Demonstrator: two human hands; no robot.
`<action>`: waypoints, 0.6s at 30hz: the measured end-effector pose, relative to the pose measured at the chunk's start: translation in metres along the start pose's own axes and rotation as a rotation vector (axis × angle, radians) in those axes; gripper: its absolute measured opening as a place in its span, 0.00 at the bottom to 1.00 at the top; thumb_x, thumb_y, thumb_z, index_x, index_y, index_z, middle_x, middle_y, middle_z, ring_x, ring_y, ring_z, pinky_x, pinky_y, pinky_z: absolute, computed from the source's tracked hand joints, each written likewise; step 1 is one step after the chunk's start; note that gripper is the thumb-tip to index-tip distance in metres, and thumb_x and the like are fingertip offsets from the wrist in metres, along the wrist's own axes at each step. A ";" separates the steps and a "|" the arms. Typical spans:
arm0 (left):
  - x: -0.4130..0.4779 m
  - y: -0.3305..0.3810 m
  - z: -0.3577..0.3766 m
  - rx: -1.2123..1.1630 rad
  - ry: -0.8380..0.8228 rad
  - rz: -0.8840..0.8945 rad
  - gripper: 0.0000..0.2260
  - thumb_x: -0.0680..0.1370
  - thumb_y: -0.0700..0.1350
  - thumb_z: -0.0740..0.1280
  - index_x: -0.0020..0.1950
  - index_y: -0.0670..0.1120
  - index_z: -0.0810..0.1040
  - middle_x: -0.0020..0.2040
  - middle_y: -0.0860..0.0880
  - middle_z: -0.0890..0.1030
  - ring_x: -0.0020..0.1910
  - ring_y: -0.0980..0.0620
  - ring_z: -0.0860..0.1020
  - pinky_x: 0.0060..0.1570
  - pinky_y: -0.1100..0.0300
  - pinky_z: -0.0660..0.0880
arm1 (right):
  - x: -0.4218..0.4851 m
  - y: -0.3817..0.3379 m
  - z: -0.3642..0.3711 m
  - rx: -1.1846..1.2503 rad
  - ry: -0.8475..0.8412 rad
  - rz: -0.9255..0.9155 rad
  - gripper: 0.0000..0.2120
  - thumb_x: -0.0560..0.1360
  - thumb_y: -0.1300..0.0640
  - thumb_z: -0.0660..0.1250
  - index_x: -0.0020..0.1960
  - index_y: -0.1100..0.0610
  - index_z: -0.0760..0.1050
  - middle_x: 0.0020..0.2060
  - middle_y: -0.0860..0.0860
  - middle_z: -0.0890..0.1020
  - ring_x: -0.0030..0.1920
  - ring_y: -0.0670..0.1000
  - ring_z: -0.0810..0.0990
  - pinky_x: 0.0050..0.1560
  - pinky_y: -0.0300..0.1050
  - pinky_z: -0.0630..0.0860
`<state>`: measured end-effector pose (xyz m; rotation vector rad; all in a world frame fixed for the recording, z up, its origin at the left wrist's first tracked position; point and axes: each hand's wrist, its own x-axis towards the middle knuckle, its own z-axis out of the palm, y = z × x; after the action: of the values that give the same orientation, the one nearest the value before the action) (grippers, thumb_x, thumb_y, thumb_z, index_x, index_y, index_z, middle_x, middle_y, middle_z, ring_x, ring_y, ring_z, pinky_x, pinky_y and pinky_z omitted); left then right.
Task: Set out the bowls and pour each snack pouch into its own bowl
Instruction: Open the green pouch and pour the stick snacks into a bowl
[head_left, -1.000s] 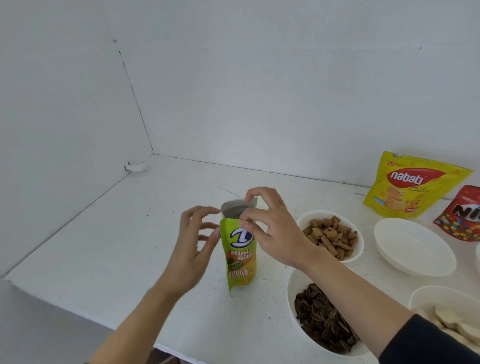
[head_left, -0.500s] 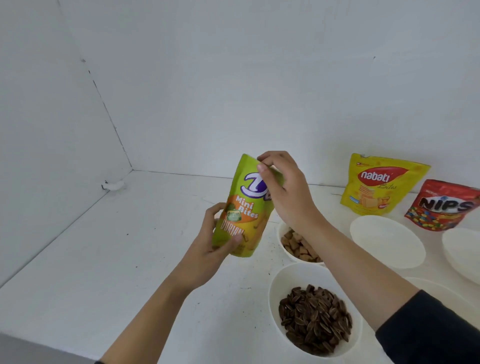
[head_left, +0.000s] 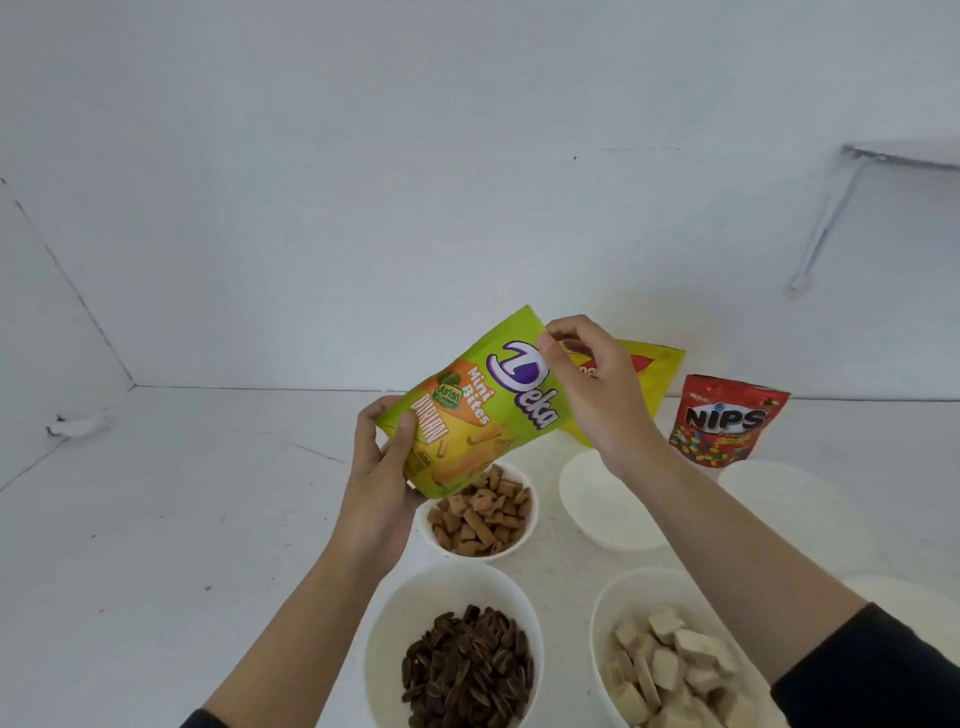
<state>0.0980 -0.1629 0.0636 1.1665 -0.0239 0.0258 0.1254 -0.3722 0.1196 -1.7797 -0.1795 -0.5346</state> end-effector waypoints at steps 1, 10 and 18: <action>0.001 -0.003 0.013 -0.014 0.011 0.007 0.08 0.86 0.49 0.60 0.65 0.54 0.70 0.62 0.47 0.84 0.56 0.44 0.84 0.53 0.39 0.80 | 0.002 0.003 -0.011 0.024 -0.009 0.016 0.03 0.81 0.53 0.68 0.48 0.46 0.78 0.48 0.40 0.82 0.58 0.46 0.78 0.59 0.41 0.72; 0.002 -0.024 0.083 0.102 -0.011 0.114 0.15 0.83 0.48 0.65 0.62 0.66 0.64 0.62 0.43 0.80 0.56 0.41 0.84 0.45 0.46 0.82 | 0.008 0.036 -0.080 0.235 -0.059 0.147 0.11 0.81 0.56 0.68 0.61 0.46 0.73 0.48 0.62 0.83 0.51 0.60 0.83 0.55 0.58 0.78; 0.004 -0.033 0.099 0.250 -0.085 0.107 0.04 0.82 0.44 0.65 0.56 0.49 0.76 0.53 0.51 0.84 0.49 0.48 0.85 0.42 0.49 0.84 | 0.011 0.061 -0.118 0.157 -0.176 0.086 0.08 0.75 0.59 0.75 0.50 0.48 0.81 0.49 0.72 0.78 0.52 0.68 0.79 0.55 0.64 0.77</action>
<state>0.1022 -0.2672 0.0720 1.4146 -0.1616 0.0755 0.1283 -0.5034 0.0928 -1.6725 -0.2593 -0.2938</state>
